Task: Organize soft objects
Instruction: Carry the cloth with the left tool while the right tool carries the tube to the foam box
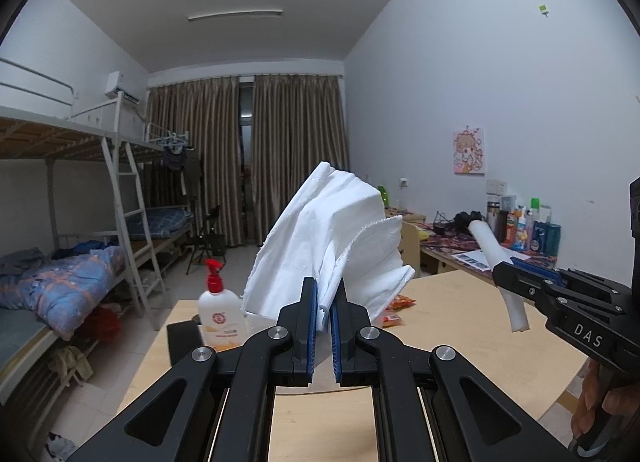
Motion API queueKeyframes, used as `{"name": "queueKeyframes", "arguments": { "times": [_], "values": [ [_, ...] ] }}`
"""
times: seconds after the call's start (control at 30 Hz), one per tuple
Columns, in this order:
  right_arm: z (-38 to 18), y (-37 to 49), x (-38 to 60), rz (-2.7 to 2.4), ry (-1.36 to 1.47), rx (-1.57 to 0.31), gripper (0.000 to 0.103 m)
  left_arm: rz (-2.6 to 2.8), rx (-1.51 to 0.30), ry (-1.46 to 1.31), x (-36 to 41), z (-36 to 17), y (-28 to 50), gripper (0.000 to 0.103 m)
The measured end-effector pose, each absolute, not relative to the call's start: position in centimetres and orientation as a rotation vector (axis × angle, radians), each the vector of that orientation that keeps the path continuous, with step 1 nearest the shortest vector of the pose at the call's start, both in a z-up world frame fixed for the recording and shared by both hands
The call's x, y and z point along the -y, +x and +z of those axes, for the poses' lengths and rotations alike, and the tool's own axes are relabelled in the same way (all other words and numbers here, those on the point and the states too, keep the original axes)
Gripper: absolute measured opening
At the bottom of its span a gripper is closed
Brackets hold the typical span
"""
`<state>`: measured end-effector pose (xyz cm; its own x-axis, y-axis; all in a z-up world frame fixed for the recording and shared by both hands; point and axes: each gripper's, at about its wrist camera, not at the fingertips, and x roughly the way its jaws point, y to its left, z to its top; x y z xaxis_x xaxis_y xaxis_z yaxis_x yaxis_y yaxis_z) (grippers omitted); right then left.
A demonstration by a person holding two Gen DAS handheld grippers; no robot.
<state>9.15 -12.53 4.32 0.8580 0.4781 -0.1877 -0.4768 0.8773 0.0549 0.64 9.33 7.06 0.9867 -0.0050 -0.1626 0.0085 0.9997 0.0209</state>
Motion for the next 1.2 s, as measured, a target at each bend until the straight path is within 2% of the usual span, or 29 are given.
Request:
{"name": "queueKeyframes", "arguments": {
  "times": [0.63, 1.2],
  "values": [
    [4.4, 11.5, 8.0, 0.605, -0.024, -0.238, 0.020, 0.030, -0.191, -0.016, -12.5, 7.2, 3.1, 0.007],
    [5.8, 14.9, 6.4, 0.624, -0.027, -0.259, 0.020, 0.012, -0.228, -0.034, -13.7, 8.4, 8.8, 0.007]
  ]
}}
